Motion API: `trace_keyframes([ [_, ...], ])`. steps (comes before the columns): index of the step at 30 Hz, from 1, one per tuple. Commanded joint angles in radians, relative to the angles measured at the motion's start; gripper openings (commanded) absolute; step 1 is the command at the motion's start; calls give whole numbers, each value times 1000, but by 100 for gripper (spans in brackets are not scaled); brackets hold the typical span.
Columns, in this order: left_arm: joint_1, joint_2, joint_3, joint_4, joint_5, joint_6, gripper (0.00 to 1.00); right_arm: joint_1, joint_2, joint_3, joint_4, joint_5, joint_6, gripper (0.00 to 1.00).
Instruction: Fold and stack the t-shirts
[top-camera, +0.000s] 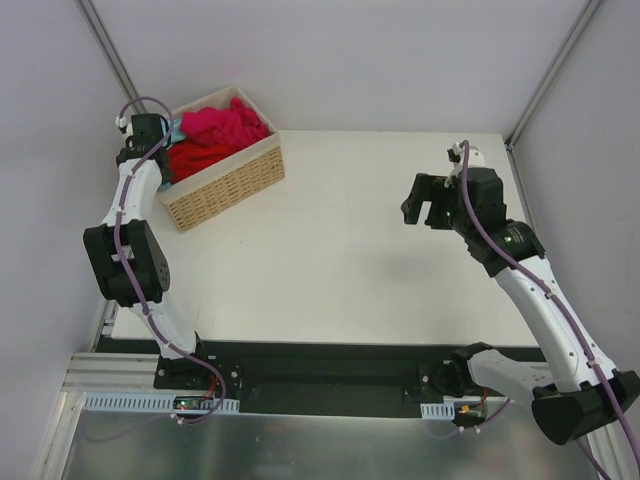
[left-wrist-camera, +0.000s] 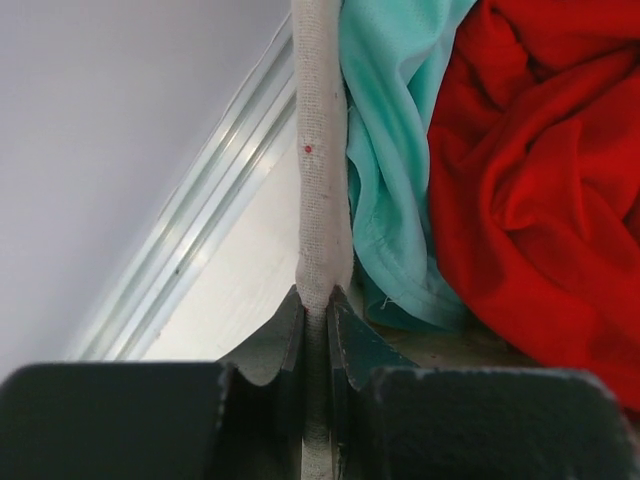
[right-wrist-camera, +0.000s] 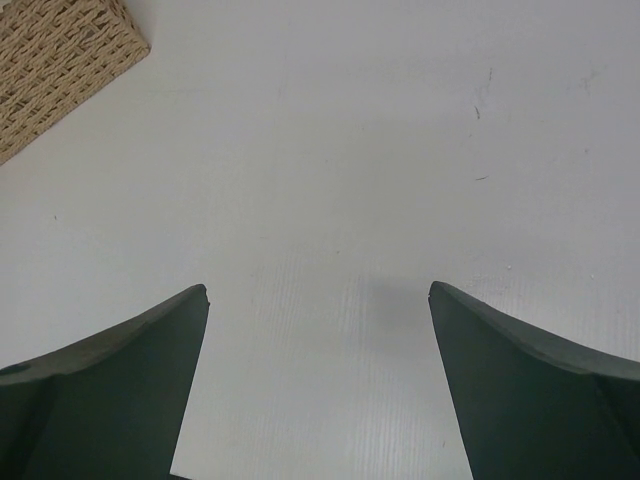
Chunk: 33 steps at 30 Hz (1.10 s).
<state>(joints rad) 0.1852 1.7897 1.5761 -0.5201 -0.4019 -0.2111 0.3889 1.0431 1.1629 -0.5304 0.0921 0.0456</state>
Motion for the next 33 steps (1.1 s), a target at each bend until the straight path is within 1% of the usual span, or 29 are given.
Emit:
trace_keyframes([
  [1,5,36,36,201,258,197,0,21,28,18,23,-43,23,97],
  [3,5,45,61,229,385,271,0,31,34,24,18,-51,23,97],
  [4,5,66,80,230,400,279,0,34,34,23,20,-46,23,97],
  [5,5,76,108,230,469,289,0,41,34,21,21,-46,22,97],
  [7,3,88,116,230,527,300,0,47,35,17,20,-40,20,97],
  [10,0,74,102,230,506,280,0,60,43,1,33,-43,22,96],
  [11,-1,70,95,227,432,253,0,64,49,-2,38,-43,23,97],
  [13,-3,34,78,218,370,222,0,67,60,0,44,-52,31,97],
  [14,-3,19,59,197,315,170,0,68,69,0,47,-54,34,97],
  [15,-9,-4,55,175,207,132,0,70,72,0,52,-57,37,97],
  [16,-9,-12,56,129,128,87,0,73,74,1,53,-61,40,97],
  [17,-9,-12,82,68,64,-32,0,73,72,3,55,-61,42,97],
  [18,-3,-10,93,-75,33,-93,0,74,68,3,55,-61,43,97],
  [19,-4,-16,91,-125,43,-146,0,79,64,0,56,-57,45,97],
  [20,-4,-26,58,-173,47,-271,0,82,60,-2,59,-52,45,96],
  [21,-4,-73,12,-214,75,-328,0,85,51,-3,60,-49,46,97],
  [22,-12,-111,-49,-212,127,-377,0,91,48,-3,60,-40,49,97],
  [23,-22,-149,-177,-204,118,-486,0,93,41,-6,58,-37,53,97],
  [24,-38,-224,-236,-198,95,-531,0,97,31,-8,55,-38,54,97],
  [25,-70,-257,-289,-195,53,-571,0,102,22,-9,53,-35,56,96],
  [26,-82,-288,-371,-195,42,-629,0,108,14,-14,52,-32,56,97],
  [28,-105,-384,-439,-199,3,-684,0,120,-15,-19,40,-20,56,97],
  [29,-118,-419,-502,-205,-30,-736,0,125,-24,-23,37,-15,54,97],
  [30,-119,-485,-527,-221,-44,-772,0,128,-34,-31,27,-12,50,96],
  [33,-127,-584,-605,-270,-34,-856,0,131,-60,-46,23,0,45,97],
])
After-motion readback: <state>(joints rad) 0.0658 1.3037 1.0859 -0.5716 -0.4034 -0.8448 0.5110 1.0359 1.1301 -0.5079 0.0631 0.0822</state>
